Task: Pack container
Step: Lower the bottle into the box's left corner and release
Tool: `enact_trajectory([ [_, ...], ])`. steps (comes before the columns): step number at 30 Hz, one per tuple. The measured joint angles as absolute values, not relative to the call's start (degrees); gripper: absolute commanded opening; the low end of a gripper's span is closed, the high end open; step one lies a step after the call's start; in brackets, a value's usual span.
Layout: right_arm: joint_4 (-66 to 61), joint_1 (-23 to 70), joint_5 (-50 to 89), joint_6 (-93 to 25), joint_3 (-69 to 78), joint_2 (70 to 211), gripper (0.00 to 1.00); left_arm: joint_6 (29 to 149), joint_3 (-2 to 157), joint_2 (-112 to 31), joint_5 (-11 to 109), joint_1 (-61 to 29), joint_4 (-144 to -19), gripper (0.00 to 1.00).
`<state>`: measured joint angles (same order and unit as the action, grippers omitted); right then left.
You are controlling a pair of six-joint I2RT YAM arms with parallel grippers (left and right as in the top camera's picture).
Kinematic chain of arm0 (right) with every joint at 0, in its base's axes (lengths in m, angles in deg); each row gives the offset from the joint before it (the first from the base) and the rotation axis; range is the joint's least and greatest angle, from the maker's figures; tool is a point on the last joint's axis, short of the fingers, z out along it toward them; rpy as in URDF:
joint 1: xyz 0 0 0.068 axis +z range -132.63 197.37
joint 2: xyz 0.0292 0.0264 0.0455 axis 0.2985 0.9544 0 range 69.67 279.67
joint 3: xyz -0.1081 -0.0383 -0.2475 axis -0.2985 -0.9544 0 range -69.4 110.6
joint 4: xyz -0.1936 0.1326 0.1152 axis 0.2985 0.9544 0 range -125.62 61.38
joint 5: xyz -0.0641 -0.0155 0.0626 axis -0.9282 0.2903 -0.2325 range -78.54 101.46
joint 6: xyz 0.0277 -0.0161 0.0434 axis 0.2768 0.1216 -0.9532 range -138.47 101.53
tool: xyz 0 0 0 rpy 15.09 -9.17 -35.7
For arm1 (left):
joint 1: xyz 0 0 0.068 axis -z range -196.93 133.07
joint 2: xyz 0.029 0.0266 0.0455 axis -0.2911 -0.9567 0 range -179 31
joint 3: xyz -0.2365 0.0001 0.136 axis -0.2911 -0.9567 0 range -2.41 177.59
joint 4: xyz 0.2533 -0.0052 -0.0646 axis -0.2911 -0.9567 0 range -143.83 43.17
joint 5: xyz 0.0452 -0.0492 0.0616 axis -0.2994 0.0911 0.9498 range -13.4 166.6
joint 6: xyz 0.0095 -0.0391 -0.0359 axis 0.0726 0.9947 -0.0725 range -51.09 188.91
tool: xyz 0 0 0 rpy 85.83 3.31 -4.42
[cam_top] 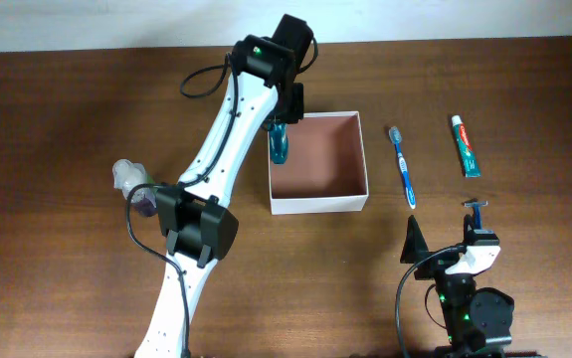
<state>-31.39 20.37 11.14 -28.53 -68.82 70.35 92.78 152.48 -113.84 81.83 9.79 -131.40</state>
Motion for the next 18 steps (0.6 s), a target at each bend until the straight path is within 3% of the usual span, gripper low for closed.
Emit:
enact_trajectory([
  [8, -31.4, 20.4, 11.2, -28.6, -68.8, 70.4, 0.98, 93.0, 151.2, -114.0, 81.9, 9.8, -130.5, 0.46],
  [10, -31.4, 20.4, 11.1, -28.6, -68.8, 70.4, 0.98, 93.0, 151.2, -114.0, 82.0, 9.8, -130.1, 0.56],
  [18, -31.4, 20.4, 11.1, -28.5, -68.8, 70.4, 0.99, 93.4, 151.2, -114.4, 82.2, 9.8, -130.1, 0.57],
])
